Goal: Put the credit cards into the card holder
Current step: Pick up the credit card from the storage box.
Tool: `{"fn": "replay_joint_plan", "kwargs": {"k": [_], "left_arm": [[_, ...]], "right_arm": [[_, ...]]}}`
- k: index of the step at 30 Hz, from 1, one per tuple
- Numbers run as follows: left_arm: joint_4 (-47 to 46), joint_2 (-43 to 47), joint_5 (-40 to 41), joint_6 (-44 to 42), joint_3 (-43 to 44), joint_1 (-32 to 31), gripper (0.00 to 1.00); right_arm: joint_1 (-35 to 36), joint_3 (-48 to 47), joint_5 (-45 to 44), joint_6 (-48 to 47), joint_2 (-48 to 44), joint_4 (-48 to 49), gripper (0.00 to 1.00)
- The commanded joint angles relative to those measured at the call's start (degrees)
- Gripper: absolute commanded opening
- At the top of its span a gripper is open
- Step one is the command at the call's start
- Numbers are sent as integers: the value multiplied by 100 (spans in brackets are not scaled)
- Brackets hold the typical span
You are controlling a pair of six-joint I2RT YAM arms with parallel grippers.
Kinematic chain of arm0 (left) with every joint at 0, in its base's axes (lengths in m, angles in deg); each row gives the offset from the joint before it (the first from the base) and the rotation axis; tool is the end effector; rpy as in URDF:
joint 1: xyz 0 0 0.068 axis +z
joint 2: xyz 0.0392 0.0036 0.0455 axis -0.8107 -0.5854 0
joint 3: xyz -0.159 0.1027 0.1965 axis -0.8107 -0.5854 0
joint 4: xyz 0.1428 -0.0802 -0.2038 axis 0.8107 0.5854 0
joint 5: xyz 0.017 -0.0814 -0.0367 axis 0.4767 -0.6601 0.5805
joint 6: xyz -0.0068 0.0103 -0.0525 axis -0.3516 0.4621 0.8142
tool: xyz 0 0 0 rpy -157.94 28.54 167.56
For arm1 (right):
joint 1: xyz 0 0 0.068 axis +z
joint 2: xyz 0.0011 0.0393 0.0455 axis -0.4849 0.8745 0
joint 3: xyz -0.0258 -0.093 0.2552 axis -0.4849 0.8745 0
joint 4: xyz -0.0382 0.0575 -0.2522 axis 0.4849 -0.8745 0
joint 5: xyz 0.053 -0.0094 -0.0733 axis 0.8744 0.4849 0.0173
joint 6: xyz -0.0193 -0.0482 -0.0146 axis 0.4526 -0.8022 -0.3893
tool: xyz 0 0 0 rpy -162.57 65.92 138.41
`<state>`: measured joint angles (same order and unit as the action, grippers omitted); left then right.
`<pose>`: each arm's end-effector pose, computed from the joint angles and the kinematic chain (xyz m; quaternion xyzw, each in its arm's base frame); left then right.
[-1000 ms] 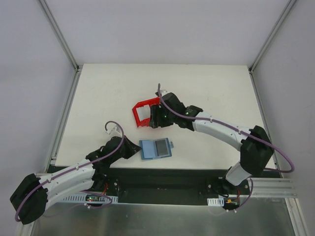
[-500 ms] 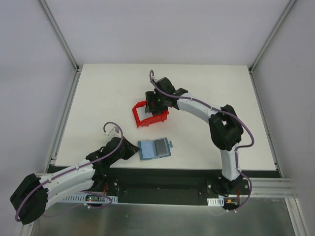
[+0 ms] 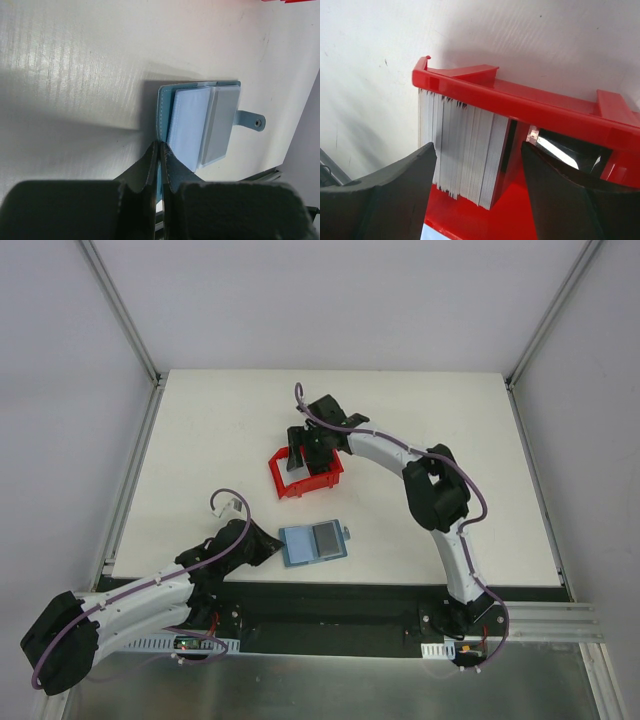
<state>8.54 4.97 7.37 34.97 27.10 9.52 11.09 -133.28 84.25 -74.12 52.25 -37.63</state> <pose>0.1140 -0.1053 0.1440 -0.2304 0.8377 -0.3821 0.3151 0.3790 0.3328 0.2013 -0.3135 0.8620 0.2764 0.2868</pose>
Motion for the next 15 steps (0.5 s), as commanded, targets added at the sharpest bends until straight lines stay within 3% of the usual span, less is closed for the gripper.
{"fn": "replay_joint_plan", "kwargs": {"k": [1, 15], "left_arm": [[93, -46, 137, -27, 82, 8, 0], [93, -90, 102, -27, 99, 17, 0]], "right_arm": [[-72, -258, 304, 3, 58, -166, 72], [-142, 111, 612, 64, -452, 159, 55]]}}
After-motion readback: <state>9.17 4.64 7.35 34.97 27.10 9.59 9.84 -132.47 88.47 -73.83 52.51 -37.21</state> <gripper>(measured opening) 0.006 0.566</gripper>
